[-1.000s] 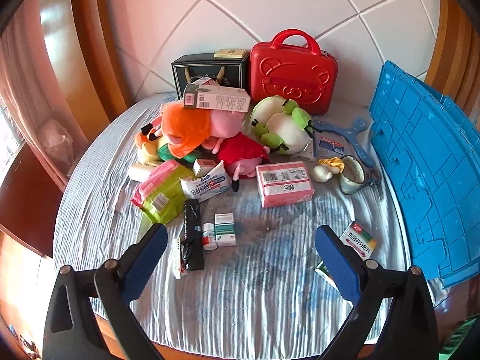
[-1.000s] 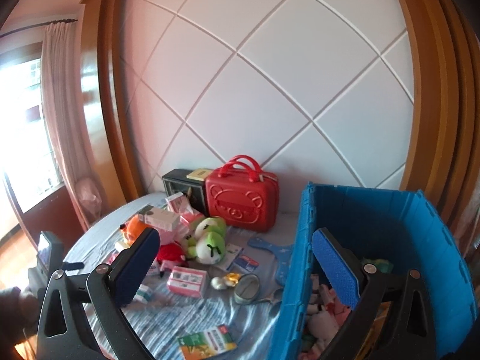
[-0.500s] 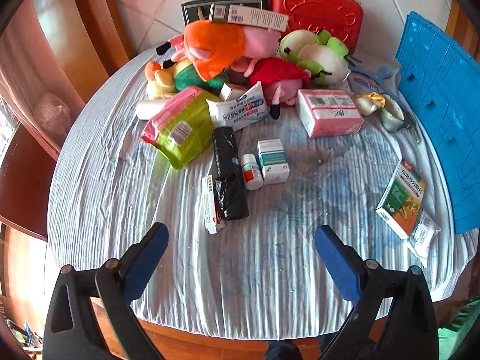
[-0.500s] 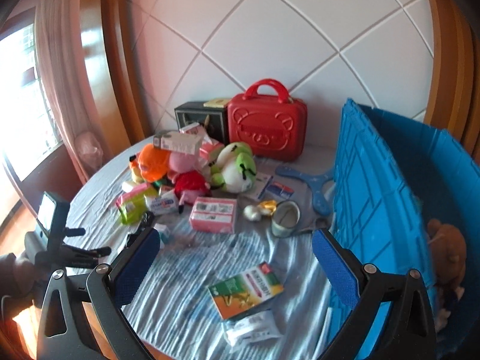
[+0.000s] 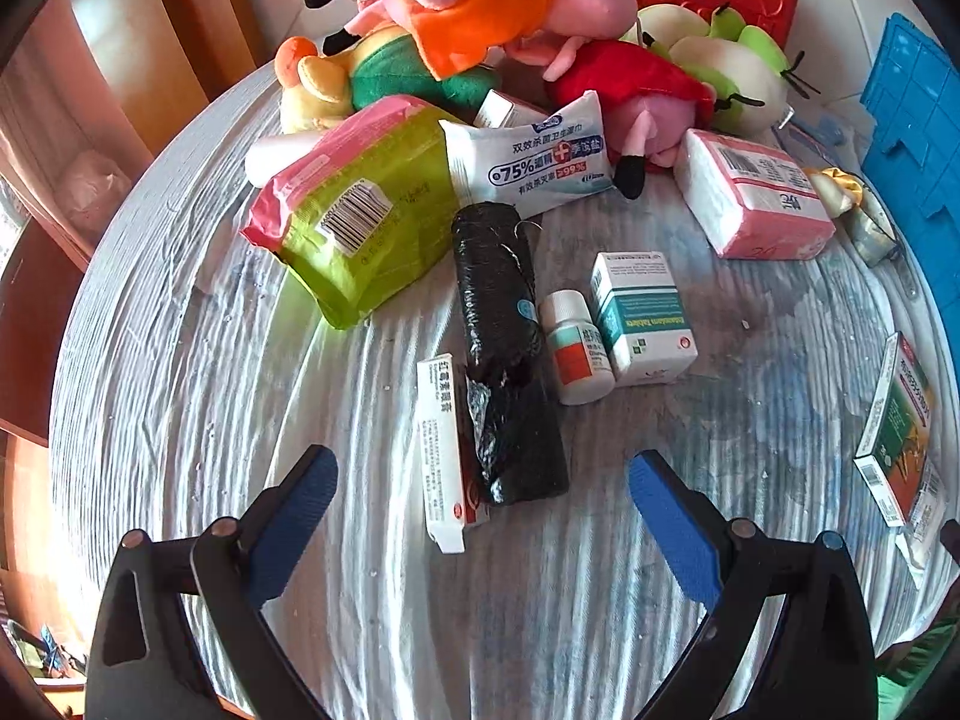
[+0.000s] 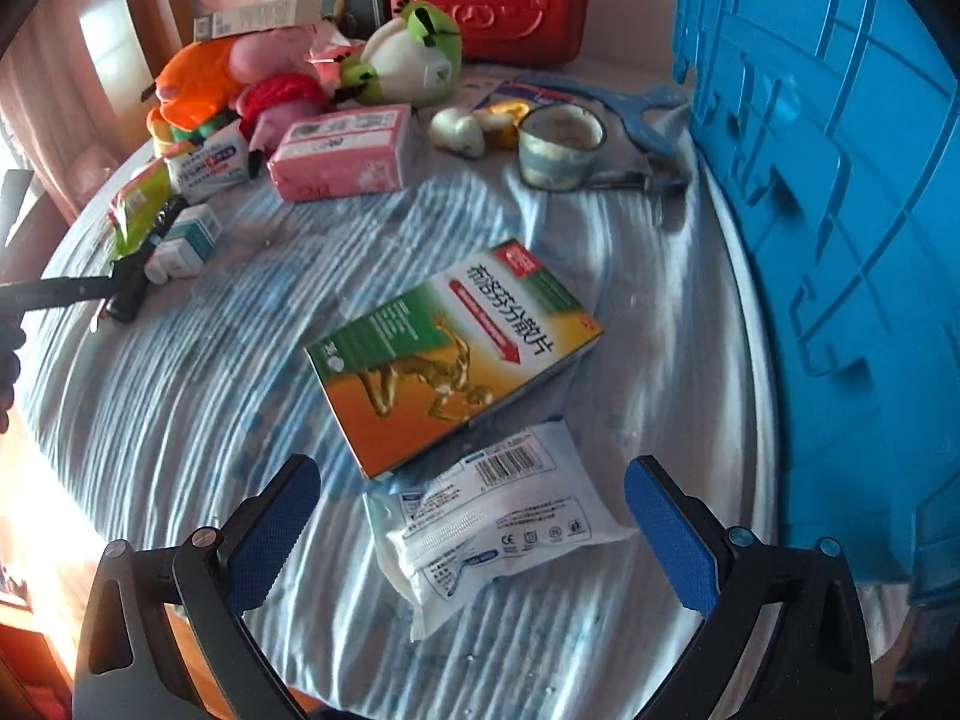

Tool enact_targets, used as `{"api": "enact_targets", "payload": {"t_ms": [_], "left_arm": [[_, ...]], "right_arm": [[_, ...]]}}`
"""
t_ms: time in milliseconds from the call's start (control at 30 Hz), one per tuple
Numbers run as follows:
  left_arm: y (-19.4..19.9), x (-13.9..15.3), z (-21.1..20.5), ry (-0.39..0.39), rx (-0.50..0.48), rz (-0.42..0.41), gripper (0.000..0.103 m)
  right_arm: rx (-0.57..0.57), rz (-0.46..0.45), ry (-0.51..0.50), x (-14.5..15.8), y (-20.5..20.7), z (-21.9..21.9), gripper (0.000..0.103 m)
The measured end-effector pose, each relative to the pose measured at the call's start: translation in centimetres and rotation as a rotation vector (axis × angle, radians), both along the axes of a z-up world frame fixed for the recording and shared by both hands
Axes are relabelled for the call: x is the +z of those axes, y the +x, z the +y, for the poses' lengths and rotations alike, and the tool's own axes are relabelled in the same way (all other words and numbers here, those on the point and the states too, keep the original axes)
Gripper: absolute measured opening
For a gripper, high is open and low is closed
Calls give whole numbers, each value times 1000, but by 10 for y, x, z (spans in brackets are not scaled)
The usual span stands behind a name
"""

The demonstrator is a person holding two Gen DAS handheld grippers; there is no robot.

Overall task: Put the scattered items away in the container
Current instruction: 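Move both open tools back over the items on the bed, then grasp the black rolled bag with the left tool while the right tool grasps the white bandage pack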

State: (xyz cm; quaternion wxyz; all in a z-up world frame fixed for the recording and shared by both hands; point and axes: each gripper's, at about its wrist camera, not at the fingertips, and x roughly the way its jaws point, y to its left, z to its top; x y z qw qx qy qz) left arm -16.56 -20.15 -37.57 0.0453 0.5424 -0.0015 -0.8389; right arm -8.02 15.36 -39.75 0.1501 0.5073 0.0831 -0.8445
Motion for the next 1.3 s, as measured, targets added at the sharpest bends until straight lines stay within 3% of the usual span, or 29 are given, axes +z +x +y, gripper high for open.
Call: {"api": "enact_targets", "payload": {"t_ms": [200,367,500,600,933,1000,1033,1200,1300], "left_arm": [[-24,-21,-1,-39,-7,-32,95],[-39,-38,3,-75,-25,-62,68],[-46,-38,0,-57,-25,-45,66],[-45,-35,-1,-27,-43,-29,53],[-11,-9,-5,8,-43,56,49],[-3,-2,-7,19,-38,72,39],[0,1,-6,17,-38,80,24],[1,8,-6,21,-72,90,24],[3,4,-12,20,-32,72,24]], "right_arm": [[8,-28,14,-18,2,-2,103],[2,-39,15,-23,-1,-1,103],[-1,-46,19,-27,-6,4,103],[-7,-56,20,-31,-9,9,103],[-6,-69,3,-40,-9,16,103],[2,-74,8,-42,-10,15,103],[6,-79,13,-44,-10,13,103],[19,-80,38,-50,-10,9,103],[26,-93,39,-50,-10,8,103]]}}
